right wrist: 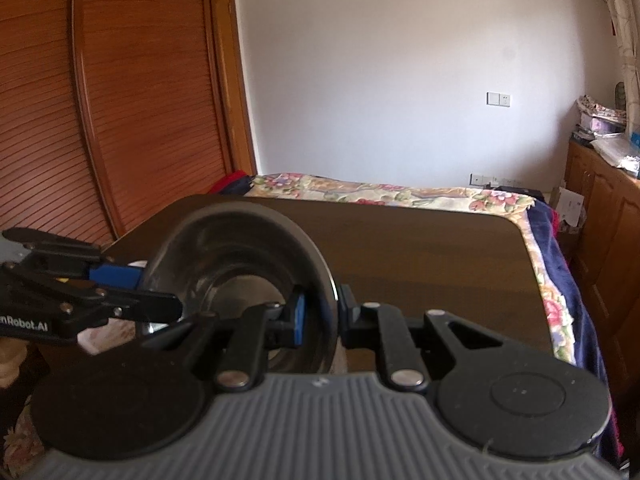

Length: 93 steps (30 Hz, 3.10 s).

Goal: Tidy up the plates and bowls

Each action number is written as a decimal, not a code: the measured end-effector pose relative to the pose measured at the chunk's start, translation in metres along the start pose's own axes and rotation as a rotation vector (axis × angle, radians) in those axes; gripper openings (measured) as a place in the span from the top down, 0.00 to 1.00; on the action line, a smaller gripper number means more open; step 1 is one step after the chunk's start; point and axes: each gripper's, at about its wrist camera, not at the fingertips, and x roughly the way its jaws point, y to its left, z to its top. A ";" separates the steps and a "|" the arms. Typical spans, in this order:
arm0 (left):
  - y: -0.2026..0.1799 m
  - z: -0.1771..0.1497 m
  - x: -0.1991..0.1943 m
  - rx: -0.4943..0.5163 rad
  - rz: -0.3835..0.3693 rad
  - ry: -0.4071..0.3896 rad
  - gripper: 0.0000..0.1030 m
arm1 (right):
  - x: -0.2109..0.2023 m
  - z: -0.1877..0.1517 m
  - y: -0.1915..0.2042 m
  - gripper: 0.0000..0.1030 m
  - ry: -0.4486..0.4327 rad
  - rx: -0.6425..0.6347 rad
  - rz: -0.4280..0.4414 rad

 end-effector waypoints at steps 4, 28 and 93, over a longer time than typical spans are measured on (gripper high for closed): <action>0.000 -0.006 0.000 -0.014 0.014 -0.003 0.40 | -0.001 -0.008 0.008 0.82 0.007 0.009 0.011; -0.013 -0.020 0.018 -0.015 0.091 -0.020 0.40 | 0.014 -0.027 0.023 0.81 0.008 -0.003 -0.017; -0.023 -0.084 -0.002 -0.046 0.195 -0.183 0.20 | -0.008 -0.092 0.029 0.04 -0.263 0.083 -0.104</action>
